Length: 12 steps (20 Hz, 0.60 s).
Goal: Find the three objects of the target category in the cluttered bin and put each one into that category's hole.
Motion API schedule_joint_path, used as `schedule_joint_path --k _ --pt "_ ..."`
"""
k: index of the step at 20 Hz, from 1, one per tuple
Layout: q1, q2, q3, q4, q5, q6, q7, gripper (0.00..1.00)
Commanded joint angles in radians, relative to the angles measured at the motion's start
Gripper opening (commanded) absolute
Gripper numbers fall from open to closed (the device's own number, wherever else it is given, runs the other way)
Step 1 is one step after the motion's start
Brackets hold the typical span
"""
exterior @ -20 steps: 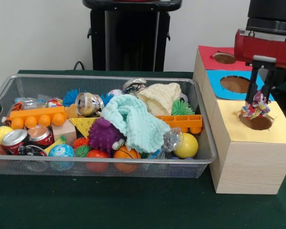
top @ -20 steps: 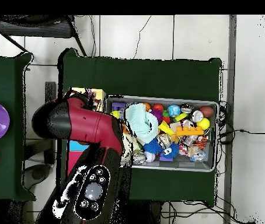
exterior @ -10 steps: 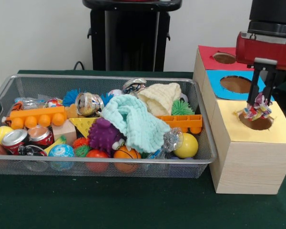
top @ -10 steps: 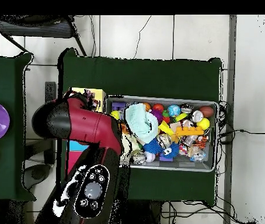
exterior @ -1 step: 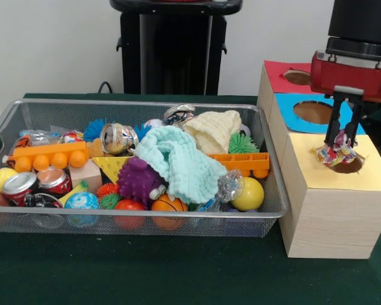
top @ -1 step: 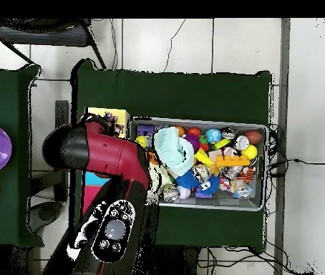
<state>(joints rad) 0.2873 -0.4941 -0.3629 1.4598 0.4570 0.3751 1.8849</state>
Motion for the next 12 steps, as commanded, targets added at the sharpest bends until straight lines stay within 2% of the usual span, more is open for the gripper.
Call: schedule_joint_path --k 1,10,11,12 --pt "-0.001 0.052 0.025 0.089 0.049 0.139 0.315 0.0" --pt "0.001 0.045 0.032 0.099 0.061 0.175 0.313 0.0" --pt "0.0 0.044 0.033 0.1 0.058 0.167 0.311 1.0" --pt "-0.005 0.044 0.038 0.098 0.056 0.181 0.306 1.0"
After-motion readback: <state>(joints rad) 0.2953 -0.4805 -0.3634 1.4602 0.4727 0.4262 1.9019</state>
